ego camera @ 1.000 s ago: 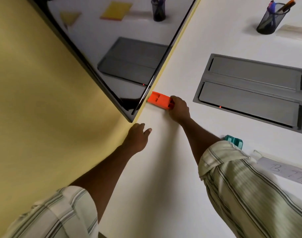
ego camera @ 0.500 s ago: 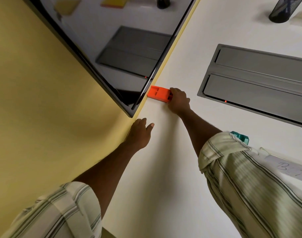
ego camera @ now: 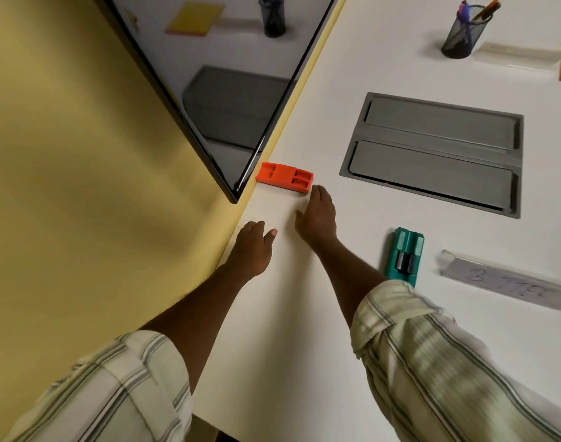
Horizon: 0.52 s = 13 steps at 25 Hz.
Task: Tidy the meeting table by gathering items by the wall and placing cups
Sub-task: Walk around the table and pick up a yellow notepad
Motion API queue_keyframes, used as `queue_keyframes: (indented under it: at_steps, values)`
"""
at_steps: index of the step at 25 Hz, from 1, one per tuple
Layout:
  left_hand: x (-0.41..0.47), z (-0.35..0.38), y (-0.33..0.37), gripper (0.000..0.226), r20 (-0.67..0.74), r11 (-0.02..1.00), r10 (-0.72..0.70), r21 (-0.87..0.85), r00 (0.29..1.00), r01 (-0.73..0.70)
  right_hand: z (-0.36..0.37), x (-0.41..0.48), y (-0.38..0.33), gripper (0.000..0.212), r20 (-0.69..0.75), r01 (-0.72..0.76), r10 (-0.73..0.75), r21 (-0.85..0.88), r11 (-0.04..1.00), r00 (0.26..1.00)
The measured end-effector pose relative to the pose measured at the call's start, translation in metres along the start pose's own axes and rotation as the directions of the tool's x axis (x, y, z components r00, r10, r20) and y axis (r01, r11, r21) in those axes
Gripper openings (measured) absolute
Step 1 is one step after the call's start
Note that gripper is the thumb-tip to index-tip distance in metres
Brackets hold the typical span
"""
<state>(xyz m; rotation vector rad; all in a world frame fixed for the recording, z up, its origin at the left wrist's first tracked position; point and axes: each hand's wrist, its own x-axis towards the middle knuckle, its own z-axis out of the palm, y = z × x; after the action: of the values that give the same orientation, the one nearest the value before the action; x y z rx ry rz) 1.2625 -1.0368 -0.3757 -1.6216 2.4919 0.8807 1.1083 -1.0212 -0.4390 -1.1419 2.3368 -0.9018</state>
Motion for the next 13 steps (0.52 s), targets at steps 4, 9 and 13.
queue_keyframes:
  at_steps: [4,9,13]
  values:
    - [-0.032,-0.002,0.005,0.046,0.018,0.997,0.077,0.011,0.997,-0.077,-0.011,-0.057,0.003,0.055,0.018,0.043,-0.042,-0.103,0.994,0.999]
    - [-0.077,-0.011,0.006,0.045,-0.013,0.985,0.172,0.011,0.985,-0.172,-0.035,-0.118,-0.01,0.05,0.023,0.069,-0.066,-0.19,0.979,0.998]
    - [-0.121,-0.02,-0.001,0.048,-0.02,0.97,0.242,0.006,0.97,-0.242,-0.057,-0.171,-0.027,0.048,-0.075,0.005,-0.025,-0.256,0.967,0.997]
